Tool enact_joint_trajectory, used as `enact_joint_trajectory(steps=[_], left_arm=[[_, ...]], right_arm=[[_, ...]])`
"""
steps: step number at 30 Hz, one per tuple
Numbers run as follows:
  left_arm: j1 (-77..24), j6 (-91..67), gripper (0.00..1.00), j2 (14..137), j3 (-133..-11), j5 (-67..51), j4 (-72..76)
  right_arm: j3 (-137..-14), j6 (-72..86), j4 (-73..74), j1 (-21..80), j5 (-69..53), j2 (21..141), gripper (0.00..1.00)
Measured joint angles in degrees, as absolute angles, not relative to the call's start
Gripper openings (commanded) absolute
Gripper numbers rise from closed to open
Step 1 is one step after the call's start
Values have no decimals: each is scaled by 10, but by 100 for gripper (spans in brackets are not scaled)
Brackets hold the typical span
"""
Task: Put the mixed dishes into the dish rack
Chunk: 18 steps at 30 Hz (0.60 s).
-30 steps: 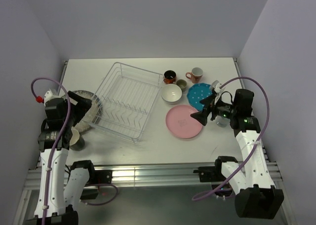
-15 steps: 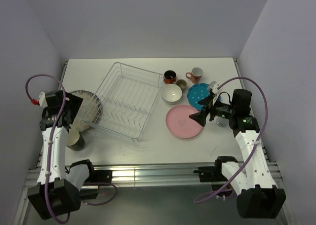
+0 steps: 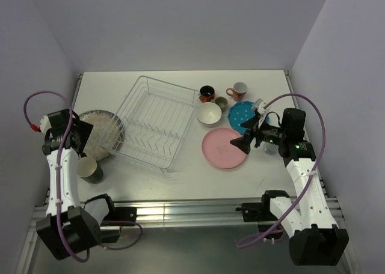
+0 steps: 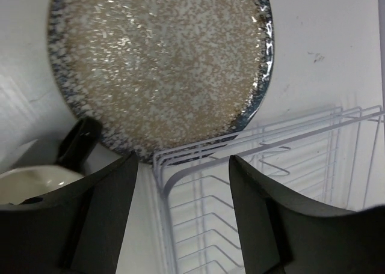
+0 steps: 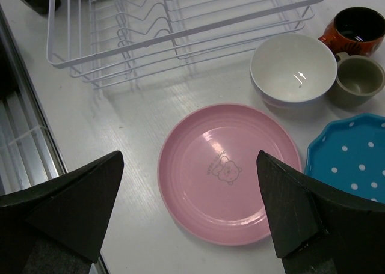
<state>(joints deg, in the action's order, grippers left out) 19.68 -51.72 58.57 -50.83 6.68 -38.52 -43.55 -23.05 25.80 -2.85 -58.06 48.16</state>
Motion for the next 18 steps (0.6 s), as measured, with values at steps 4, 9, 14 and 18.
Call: enact_joint_trajectory(steps=[4, 9, 14, 18], left_arm=[[197, -524, 63, 527, -508, 107, -446], [197, -554, 59, 481, -516, 139, -528], [197, -582, 52, 499, -519, 140, -571], [197, -597, 48, 523, -517, 139, -585]], right_arm=[[-435, -230, 258, -27, -581, 482, 99], [-435, -230, 258, -21, -581, 482, 99], [-435, -230, 258, -20, -581, 482, 99], [-435, -230, 258, -16, -581, 485, 99]])
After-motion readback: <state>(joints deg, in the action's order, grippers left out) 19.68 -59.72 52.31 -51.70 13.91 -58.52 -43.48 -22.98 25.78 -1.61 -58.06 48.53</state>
